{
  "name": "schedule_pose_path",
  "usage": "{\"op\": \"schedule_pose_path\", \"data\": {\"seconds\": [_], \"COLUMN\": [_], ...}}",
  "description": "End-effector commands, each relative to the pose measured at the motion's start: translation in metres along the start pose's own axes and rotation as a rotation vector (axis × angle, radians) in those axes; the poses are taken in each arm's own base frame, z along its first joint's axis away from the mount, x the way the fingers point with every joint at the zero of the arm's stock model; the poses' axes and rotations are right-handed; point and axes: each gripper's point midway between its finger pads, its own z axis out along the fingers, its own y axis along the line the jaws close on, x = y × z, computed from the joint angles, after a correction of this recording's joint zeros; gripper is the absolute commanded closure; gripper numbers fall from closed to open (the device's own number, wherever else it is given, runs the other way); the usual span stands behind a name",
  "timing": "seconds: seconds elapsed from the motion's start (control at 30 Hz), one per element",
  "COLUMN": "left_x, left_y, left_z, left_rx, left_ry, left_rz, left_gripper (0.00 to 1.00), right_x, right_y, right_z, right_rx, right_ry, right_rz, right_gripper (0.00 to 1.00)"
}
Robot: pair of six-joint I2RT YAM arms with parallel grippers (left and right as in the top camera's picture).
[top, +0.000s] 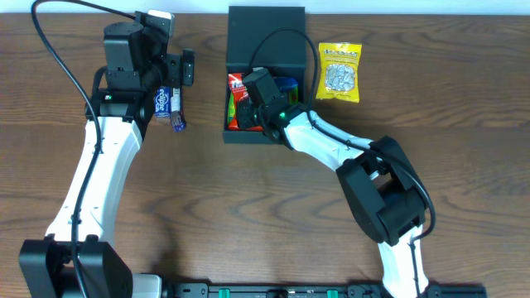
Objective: Pack container
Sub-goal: 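Push the red bag down into the box and release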
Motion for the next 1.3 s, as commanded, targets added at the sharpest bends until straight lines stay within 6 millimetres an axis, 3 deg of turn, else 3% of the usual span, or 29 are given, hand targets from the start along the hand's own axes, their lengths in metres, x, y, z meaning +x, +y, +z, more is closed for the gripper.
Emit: {"op": "schedule_pose_path", "data": {"seconds": [0.0,0.2,0.33,0.47,0.77,1.03,1.13,1.27], "left_x": [-0.014,-0.014,-0.013,-0.011,-0.009,-0.008,-0.008,-0.008], "left_y": [0.004,0.004,0.004,0.003,0.003,0.003,0.003,0.003], "left_z": [-0.011,-0.011,-0.011,-0.011,-0.011,-0.011,-0.011,-0.011], "left_rx": [-0.01,-0.01,-0.01,-0.008,-0.008,-0.008,-0.008,-0.008], "left_ry": [-0.039,-0.038,-0.033,-0.024,-0.017,-0.015,-0.015,-0.015], "left_rz": [-0.009,-0.009,-0.009,-0.01,-0.011,-0.011,-0.011,-0.011], "left_gripper": [0.05,0.05,0.05,0.05,0.05,0.05,0.05,0.05], "right_x": [-0.02,-0.06,-0.056,-0.035,-0.011,0.027,0.026,0.015], "right_y": [0.013,0.009,-0.016,-0.042,-0.026,-0.043,-0.038,-0.013], "right_z": [-0.022,-0.062,-0.065,-0.057,-0.022,0.014,0.014,0.01], "right_rx": [-0.067,-0.059,-0.013,0.045,-0.028,0.023,0.003,-0.125], "right_ry": [-0.03,-0.131,-0.092,0.003,0.051,0.137,0.132,0.107], "right_rz": [-0.023,-0.043,-0.009,0.04,0.019,0.027,0.026,0.018], "right_gripper": [0.99,0.99,0.99,0.99,0.99,0.99,0.99,0.99]}}
